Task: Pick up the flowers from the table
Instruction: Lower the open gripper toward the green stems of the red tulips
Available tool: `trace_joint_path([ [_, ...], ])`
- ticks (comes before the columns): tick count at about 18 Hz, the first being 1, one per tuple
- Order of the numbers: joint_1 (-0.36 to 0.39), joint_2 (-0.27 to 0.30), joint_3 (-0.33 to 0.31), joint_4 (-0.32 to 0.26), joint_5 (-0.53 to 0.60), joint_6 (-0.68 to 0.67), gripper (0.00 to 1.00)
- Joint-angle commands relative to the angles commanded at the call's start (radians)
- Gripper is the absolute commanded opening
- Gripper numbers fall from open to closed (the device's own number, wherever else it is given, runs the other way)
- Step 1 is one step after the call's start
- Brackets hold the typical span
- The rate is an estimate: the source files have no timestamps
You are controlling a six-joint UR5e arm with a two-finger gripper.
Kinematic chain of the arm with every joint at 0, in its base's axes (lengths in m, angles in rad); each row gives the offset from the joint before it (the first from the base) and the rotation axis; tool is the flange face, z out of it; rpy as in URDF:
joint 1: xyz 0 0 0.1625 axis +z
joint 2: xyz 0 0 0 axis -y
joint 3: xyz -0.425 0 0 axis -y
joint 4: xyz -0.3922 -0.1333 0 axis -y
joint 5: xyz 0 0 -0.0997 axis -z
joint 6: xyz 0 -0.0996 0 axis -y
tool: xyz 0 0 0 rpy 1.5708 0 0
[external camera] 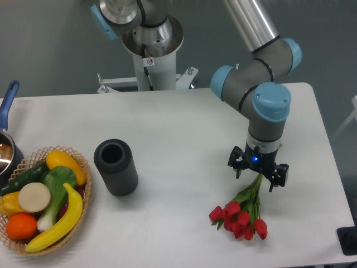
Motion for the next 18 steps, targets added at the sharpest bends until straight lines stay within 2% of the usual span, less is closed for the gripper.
trace_joint_path([
  [3,-0.012,-0.011,0.005,-0.026,0.0,0.0,1.0],
  [10,-0.015,-0.058,0.02,-0.008,0.041,-0.005,1.0],
  [12,-0.031,-0.066,0.029,-0.006,0.061,-0.005,0.97],
  [13,-0.034,-0.072,0.031,-0.005,0.064,-0.008,0.94],
  [17,-0.048,-0.092,0.037,0.041,0.066,-0.034,0.5],
  [18,-0.049,-0.094,0.038,0.046,0.069,-0.044,0.42],
])
